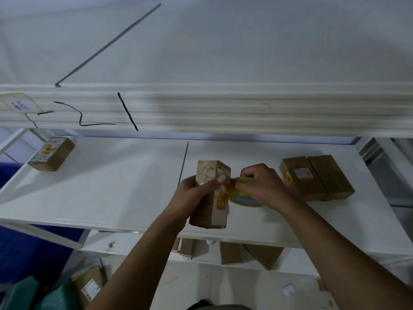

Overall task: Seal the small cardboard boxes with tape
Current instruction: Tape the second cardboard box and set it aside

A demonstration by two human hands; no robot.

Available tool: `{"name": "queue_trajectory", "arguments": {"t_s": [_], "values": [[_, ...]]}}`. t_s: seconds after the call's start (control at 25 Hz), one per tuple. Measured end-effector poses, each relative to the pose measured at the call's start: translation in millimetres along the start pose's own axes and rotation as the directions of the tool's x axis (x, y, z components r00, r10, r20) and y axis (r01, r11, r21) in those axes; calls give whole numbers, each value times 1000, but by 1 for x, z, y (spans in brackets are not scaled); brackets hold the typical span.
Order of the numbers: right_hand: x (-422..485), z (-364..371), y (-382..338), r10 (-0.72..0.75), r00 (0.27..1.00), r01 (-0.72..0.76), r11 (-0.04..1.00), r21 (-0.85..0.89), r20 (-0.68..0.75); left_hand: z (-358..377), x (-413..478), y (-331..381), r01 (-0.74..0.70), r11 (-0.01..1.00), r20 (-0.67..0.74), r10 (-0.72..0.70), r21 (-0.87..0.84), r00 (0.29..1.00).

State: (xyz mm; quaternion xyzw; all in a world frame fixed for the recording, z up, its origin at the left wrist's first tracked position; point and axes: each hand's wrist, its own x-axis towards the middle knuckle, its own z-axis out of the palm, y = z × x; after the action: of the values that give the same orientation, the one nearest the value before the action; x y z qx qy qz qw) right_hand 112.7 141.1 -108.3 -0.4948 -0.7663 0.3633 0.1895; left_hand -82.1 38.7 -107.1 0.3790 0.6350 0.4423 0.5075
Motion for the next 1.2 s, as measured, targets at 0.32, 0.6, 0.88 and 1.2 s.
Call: {"name": "queue_trajectory", "arguments": {"t_s": [0.32,0.6,0.88,1.2], "values": [[-18,-34,-1,-176,978,123,923,366,115,-15,-3,-11,-115,975,-240,67,-190,968],[-5,-20,-9,4,1000,-7,994,105,26,-19,-10,-20,107,761,150,-12,-640,989],[-4,-3,-15,-24,999,21,992,122,26,-17,8,-30,148,960,-60,-166,-239,984],[-16,-11,-12,-145,962,57,935,349,232,-20,7,-11,-9,992,-137,-9,-128,991]]}}
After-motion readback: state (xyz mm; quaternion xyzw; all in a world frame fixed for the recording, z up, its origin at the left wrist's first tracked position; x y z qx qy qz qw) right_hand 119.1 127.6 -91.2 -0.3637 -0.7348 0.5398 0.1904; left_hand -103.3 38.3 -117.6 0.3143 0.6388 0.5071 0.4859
